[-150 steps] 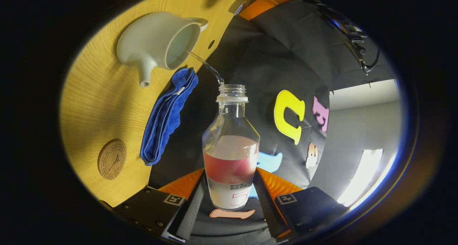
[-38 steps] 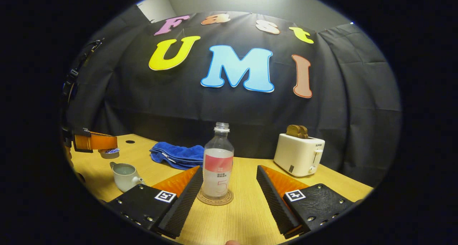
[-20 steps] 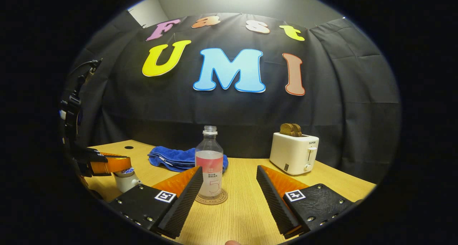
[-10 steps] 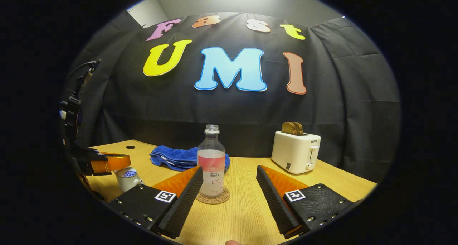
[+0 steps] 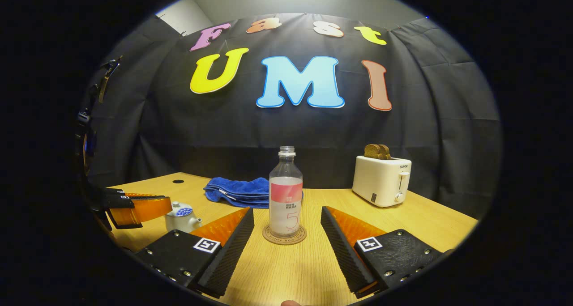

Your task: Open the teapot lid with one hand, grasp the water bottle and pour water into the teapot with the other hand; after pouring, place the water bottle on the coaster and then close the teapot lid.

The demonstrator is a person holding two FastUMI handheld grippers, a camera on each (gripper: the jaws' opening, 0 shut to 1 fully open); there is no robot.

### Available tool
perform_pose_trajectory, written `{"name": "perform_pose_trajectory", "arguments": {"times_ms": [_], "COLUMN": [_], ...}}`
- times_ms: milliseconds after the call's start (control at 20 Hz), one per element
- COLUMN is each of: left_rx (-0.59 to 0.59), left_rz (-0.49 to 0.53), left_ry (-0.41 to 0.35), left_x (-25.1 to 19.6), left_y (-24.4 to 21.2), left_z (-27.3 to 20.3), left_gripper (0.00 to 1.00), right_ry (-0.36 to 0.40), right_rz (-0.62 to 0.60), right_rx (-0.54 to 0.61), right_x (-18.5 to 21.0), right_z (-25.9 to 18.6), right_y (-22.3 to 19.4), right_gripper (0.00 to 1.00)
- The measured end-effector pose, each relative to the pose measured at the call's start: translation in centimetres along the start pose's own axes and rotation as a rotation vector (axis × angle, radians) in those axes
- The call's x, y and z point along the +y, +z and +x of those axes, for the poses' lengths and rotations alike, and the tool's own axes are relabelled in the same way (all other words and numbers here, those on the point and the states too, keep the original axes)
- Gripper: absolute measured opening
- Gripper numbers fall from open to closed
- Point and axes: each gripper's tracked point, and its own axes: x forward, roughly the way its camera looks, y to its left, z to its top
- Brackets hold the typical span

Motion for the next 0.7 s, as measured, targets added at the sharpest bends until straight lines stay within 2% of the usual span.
{"name": "perform_pose_trajectory", "arguments": {"times_ms": [400, 700], "left_rx": [-0.023, -0.038], "left_rz": [0.002, -0.004], "left_ry": [-0.001, 0.008], "left_x": [-1.4, -1.9], "left_y": [-0.8, -1.2], "left_z": [-3.6, -4.9], "left_gripper": [0.12, 0.12], "right_ry": [0.015, 0.02], "right_rz": [0.025, 0.035], "right_rx": [0.024, 0.025], "right_x": [2.0, 2.9], "right_z": [-3.9, -5.0], "right_y": [-1.3, -1.8], "right_gripper": [0.95, 0.95]}}
